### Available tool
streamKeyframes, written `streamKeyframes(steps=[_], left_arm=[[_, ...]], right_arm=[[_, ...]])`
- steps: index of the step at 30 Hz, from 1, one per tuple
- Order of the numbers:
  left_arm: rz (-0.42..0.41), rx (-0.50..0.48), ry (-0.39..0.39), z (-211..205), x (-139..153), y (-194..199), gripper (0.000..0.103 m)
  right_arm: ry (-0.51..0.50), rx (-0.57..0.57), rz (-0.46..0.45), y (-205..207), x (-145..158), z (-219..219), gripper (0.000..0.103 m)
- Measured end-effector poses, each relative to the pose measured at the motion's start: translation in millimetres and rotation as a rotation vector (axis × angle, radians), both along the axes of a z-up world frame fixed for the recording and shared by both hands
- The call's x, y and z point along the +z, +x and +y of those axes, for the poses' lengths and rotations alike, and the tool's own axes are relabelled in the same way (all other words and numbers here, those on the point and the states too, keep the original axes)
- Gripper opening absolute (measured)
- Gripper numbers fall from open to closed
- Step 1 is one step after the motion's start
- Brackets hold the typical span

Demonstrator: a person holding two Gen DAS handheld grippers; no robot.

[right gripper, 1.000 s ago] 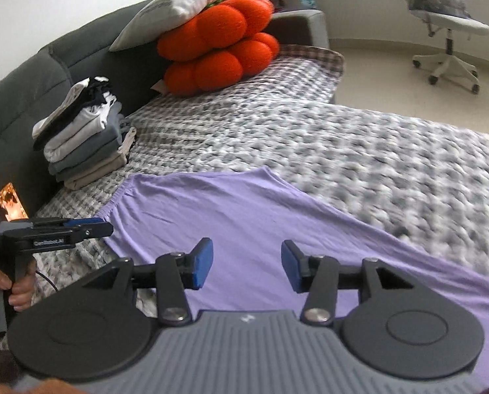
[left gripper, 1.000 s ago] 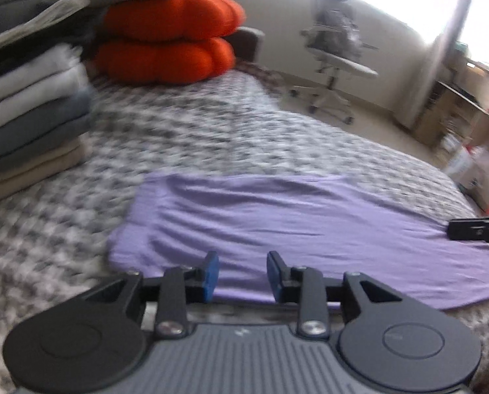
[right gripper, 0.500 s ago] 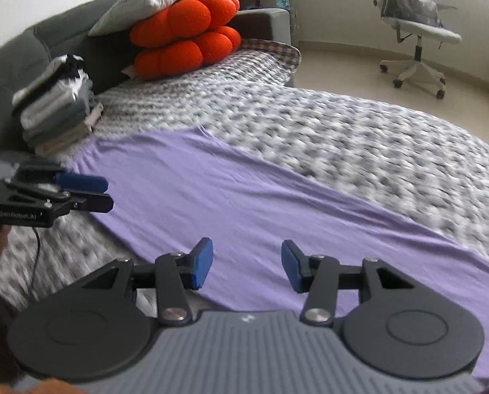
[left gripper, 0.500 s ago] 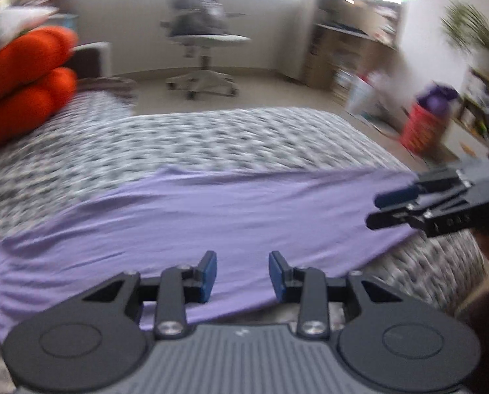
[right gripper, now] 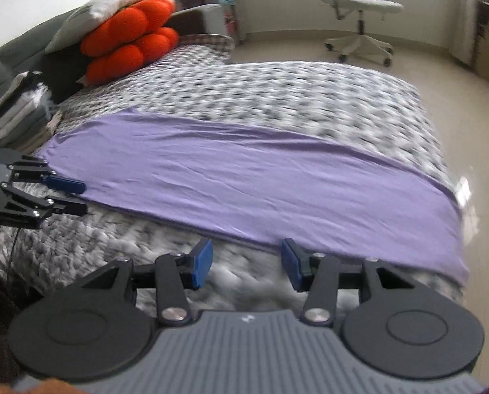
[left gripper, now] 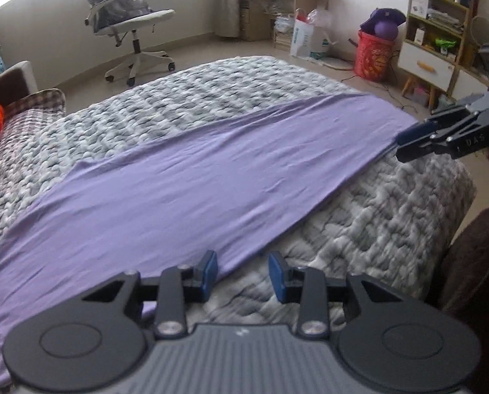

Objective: Fold clothes

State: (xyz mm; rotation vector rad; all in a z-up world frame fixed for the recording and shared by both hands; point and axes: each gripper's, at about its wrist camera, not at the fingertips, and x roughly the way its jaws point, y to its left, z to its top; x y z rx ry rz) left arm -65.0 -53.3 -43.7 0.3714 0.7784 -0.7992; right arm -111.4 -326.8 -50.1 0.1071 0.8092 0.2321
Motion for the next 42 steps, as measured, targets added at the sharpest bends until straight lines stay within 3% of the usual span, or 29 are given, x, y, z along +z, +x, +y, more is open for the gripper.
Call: streamKeyframes(steps=[9,19,23,31,42], left_arm=[[-0.006,-0.055,-0.024,-28.7,6.2,-1.1,0.036],[0.023,0.002,-0.038,-33.8,12.0,4.8,0.045],[0.036,0.005,-0.048,-36.9,14.0,5.5,0.055],[0.044,0.018,-0.074,-39.7,15.2,3.4,0.059],[0.089,0.088,-0.163,-30.1,20.7,7.8,0.064]], right_arm=[[0.141,-0.204,0.005,-20.5,-0.8,-56.9,0.051],[0.229,-0.393,0.014,-28.9,-2.9,-102.4,0.051],[0.257,-0.455,0.024,-31.9,-8.3,-118.2,0.051],[0.342,-0.569,0.039,-36.5,-23.3,-144.3,0.054],[0.561,-0.733,0.026,-37.2,-45.0,-170.0,0.058]])
